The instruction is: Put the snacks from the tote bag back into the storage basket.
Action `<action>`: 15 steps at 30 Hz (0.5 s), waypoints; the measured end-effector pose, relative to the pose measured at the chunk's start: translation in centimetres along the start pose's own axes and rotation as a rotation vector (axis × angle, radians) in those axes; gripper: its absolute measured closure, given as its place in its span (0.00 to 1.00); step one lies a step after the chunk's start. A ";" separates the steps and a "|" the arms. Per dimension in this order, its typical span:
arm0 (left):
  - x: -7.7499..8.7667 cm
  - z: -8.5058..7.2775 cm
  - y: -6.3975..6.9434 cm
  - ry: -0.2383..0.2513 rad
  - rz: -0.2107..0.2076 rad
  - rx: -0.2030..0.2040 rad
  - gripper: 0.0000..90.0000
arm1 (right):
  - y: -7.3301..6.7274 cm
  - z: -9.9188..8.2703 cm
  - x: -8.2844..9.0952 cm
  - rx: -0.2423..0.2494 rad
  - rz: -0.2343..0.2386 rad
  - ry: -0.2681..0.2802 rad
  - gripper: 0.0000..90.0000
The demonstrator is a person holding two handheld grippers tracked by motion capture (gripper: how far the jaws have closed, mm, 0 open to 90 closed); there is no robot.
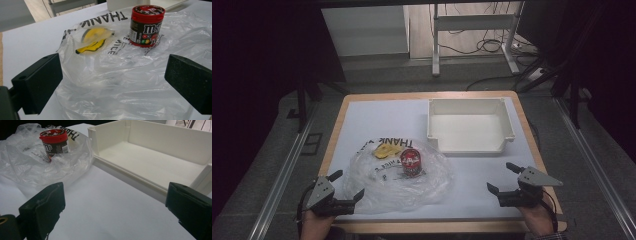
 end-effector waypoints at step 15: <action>0.1 0.0 0.0 0.005 -0.006 0.003 0.02 | -0.6 0.8 -0.2 0.046 0.004 0.019 0.02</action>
Point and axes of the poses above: each handheld gripper's, and its own axes: x roughly backward along the jaws, z roughly out of its top, y roughly to its right, the point moved 3 cm from there along -x, roughly forward along the jaws, and after that the axes turned 15 degrees about x, right-handed, at the moved point
